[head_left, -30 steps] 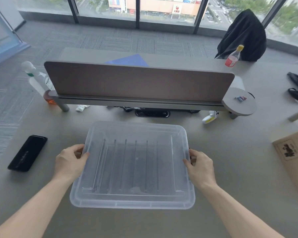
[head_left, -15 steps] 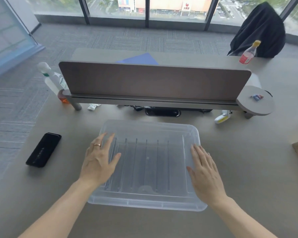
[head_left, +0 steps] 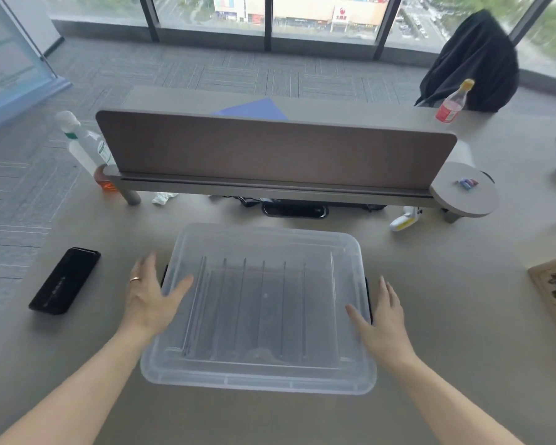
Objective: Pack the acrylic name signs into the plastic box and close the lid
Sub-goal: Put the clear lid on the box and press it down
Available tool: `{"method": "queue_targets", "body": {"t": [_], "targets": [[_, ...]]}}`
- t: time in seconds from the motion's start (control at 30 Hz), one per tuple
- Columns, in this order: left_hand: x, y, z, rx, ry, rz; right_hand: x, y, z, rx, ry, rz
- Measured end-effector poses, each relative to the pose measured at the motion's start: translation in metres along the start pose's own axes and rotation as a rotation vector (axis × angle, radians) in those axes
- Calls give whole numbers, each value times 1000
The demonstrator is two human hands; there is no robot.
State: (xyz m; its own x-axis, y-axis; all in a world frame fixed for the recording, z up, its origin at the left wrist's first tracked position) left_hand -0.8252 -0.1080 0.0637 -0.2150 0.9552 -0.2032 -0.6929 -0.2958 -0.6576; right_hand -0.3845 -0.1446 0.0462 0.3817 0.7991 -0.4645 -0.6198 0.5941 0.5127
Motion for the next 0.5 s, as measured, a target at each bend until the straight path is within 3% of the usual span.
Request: {"method": "queue_targets", "body": {"t": [0.07,0.13,0.33,0.5], "targets": [[-6,29,-8,-278,89,295,11,-19,-7,198,154,-242],[-13,42,-18,-373,184,393,14,-25,-13,279,225,-326],[-16,34,-8,-337,114,288,13,-20,-2,339,140,-282],[-14,19,14,-146,21,145,-3,7,17,187,10,-148]]}}
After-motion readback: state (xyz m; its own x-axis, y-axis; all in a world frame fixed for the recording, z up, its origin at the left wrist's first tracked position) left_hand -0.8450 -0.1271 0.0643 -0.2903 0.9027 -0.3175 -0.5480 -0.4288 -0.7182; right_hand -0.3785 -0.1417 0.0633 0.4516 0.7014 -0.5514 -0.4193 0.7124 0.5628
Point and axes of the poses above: each hand's wrist, its own x-axis towards the middle knuckle, its own z-axis out of the back of the hand, y = z × x, the point moved 8 cm from there along x, towards the middle knuckle, and after that the axes turned 11 degrees about -z, right-handed, at the moved point
